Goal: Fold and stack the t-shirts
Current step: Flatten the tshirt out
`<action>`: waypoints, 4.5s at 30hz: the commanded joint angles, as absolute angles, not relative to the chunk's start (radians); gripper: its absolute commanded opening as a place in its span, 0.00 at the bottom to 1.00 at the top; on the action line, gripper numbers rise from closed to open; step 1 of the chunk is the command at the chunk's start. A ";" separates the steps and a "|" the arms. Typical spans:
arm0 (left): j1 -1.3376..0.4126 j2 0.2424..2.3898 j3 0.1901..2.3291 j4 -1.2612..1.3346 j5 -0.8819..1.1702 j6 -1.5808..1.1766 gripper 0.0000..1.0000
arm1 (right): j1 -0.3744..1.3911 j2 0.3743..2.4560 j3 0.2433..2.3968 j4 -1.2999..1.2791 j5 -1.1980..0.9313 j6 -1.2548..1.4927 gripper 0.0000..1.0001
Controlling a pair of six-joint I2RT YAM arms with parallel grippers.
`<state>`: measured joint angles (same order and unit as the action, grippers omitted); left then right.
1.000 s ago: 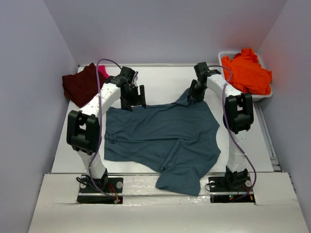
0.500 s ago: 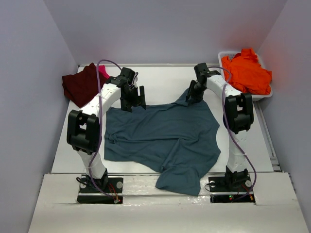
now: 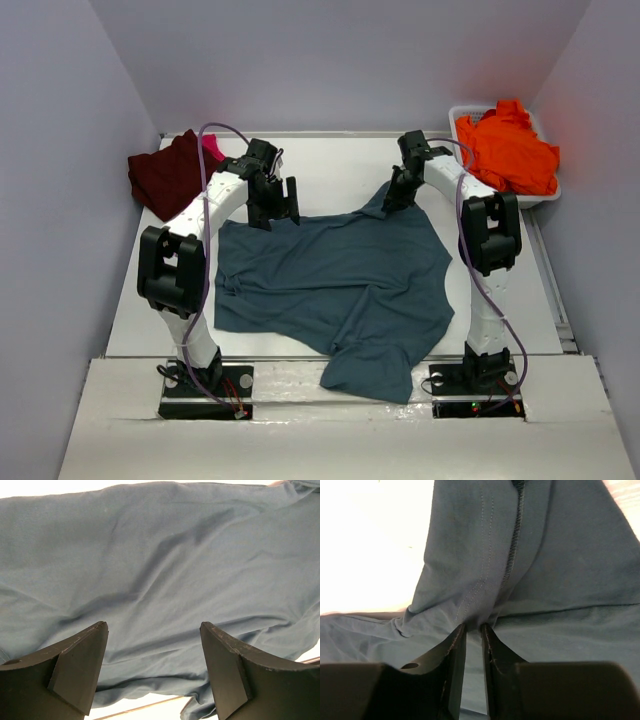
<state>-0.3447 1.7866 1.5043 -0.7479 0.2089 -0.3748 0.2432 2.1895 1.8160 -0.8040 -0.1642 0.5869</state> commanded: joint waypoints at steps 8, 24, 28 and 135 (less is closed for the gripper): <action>-0.339 1.782 1.486 -0.739 0.212 -0.357 0.86 | 0.250 2.223 1.917 -0.808 -0.189 0.584 0.10; -0.339 1.782 1.473 -0.736 0.213 -0.356 0.86 | 0.250 2.376 2.272 -0.910 -0.339 0.545 0.07; -0.330 1.782 1.467 -0.735 0.215 -0.356 0.86 | 0.250 2.442 2.373 -0.920 -0.423 0.528 0.07; -0.026 2.328 1.959 -0.770 0.190 -0.406 0.85 | 0.109 2.600 2.359 -1.037 -0.247 0.502 0.48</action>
<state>-0.0280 2.2700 1.8771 -0.7418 0.1822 -0.4049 0.1600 2.5198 2.2848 -0.9932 -0.2787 0.4984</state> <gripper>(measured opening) 0.854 0.476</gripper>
